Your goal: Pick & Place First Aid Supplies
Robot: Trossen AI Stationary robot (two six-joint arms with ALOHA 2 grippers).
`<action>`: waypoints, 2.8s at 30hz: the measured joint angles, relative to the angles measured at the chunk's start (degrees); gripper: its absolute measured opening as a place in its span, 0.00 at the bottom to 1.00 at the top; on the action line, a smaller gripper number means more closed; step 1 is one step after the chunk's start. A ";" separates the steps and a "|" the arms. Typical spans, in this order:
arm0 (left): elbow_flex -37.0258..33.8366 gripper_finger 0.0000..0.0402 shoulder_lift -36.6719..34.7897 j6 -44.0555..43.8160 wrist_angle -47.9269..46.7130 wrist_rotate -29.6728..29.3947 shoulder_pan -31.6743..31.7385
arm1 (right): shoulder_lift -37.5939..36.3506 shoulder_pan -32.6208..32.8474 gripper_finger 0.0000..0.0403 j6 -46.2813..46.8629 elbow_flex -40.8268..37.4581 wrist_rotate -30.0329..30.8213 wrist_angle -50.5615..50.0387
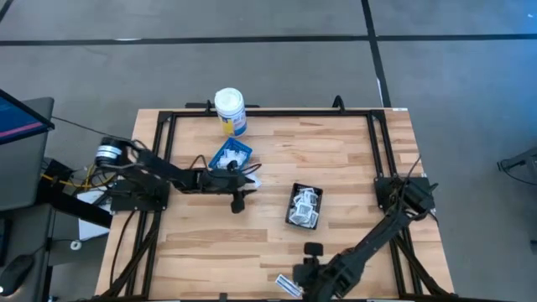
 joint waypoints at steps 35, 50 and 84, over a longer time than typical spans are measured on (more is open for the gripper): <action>2.14 0.02 5.11 -5.65 -2.81 5.18 5.21 | 0.02 -1.40 0.31 -1.15 -0.02 0.04 0.76; 2.11 0.02 -18.59 -4.10 -24.68 -12.08 1.71 | 0.04 -0.36 0.31 9.56 -0.07 -4.43 1.16; -0.09 0.35 -22.34 -9.05 -28.92 -11.38 22.26 | 0.09 0.33 0.31 30.97 -0.07 -4.67 2.29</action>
